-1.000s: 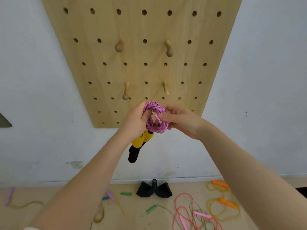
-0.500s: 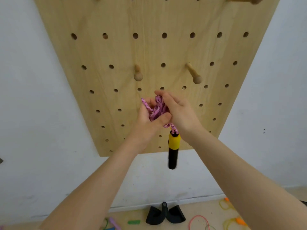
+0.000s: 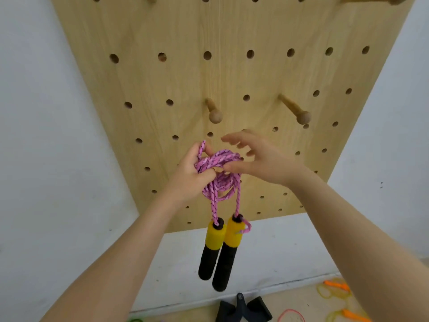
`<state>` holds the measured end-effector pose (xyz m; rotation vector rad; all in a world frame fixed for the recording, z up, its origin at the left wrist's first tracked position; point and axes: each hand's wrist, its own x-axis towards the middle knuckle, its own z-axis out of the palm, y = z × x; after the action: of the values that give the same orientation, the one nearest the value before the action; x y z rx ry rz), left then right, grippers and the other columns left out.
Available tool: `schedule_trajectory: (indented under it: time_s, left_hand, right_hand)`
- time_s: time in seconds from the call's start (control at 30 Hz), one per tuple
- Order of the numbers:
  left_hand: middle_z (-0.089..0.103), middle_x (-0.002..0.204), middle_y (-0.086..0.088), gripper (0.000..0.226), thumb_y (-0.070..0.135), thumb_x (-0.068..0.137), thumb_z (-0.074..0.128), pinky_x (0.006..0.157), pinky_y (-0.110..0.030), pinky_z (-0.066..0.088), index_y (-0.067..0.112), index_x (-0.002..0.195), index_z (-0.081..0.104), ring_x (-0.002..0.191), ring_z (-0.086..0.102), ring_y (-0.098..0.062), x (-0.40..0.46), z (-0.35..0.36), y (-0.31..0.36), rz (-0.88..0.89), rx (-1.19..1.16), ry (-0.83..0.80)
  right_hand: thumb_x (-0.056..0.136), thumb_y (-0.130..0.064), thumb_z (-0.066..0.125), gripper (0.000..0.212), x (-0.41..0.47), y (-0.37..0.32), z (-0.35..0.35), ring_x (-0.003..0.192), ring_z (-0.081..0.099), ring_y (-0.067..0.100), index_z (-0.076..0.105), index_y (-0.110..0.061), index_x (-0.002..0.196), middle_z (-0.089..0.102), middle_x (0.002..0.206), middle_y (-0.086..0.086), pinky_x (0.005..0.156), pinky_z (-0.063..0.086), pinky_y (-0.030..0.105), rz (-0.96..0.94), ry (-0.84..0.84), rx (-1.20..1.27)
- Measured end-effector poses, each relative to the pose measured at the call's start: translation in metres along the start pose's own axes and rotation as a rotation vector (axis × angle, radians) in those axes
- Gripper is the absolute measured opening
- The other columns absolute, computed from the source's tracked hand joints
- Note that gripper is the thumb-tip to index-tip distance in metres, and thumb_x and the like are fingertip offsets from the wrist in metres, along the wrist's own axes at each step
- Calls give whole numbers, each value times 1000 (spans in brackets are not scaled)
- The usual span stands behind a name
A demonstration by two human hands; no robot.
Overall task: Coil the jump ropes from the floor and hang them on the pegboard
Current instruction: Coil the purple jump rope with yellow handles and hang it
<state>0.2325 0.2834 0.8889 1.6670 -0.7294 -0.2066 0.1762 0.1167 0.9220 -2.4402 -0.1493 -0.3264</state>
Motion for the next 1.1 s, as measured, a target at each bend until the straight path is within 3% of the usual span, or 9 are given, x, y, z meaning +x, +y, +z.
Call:
schedule_trajectory:
  time_s: [0.1,0.17,0.27,0.4,0.5,0.63,0.73,0.87,1.1]
  left_hand:
    - [64,85,-7,25,4,88,56,72,-33,53,25,97,45,76,65,-18,-5,0,-23,-83,69,-112]
    - [62,88,-2,26,10,87,58,77,-34,51,30,97,45,79,62,-15,-9,2,-41,-154,158,-157]
    - [66,96,-6,18,16,88,60,82,-39,50,20,104,52,89,64,-21,-12,7,-59,-206,242,-111]
    - [64,86,-1,10,19,88,61,59,-15,42,16,95,55,75,61,-15,-6,9,-63,-183,259,25]
    - [60,81,4,7,20,90,57,54,-16,37,18,94,52,70,56,-11,2,5,-62,-151,339,50]
    - [53,75,13,8,22,90,55,49,-14,32,21,95,49,65,48,0,11,3,-59,-158,456,-20]
    - [58,82,10,11,24,90,58,61,-19,42,22,98,51,74,57,-5,17,0,-59,-176,390,-86]
    - [61,86,13,21,24,91,58,65,-19,45,20,110,52,77,59,-1,21,-5,-59,-180,357,-175]
    - [58,80,14,7,29,92,55,68,-25,48,27,98,53,72,57,-3,26,-15,-49,-85,418,-195]
  right_hand:
    - [88,-14,61,20,-7,16,28,93,62,10,59,-19,107,64,103,-2,85,52,27,76,-155,335]
    - [88,-5,60,19,-13,31,41,89,62,14,59,-13,104,65,100,4,84,52,30,122,-195,386]
    - [87,-2,60,20,-14,49,54,87,62,16,59,-18,100,66,98,6,83,51,31,173,-201,412]
    - [88,0,56,20,-4,57,68,82,63,15,58,-16,99,66,93,2,80,52,33,181,-76,419]
    - [89,-7,56,23,3,49,75,89,59,16,56,-13,111,63,101,2,83,49,35,191,-49,410]
    - [78,-23,73,61,8,45,81,108,47,12,44,-17,131,50,117,-1,84,32,16,62,-140,-1]
    - [80,-8,63,55,10,49,78,105,51,18,45,-13,132,55,117,5,78,33,16,32,-117,-118]
    - [81,2,58,44,8,62,61,100,59,17,54,-18,120,61,111,0,90,49,36,58,-153,56]
    - [88,5,50,33,13,64,55,89,62,19,52,-18,112,64,100,10,87,50,40,141,-173,477]
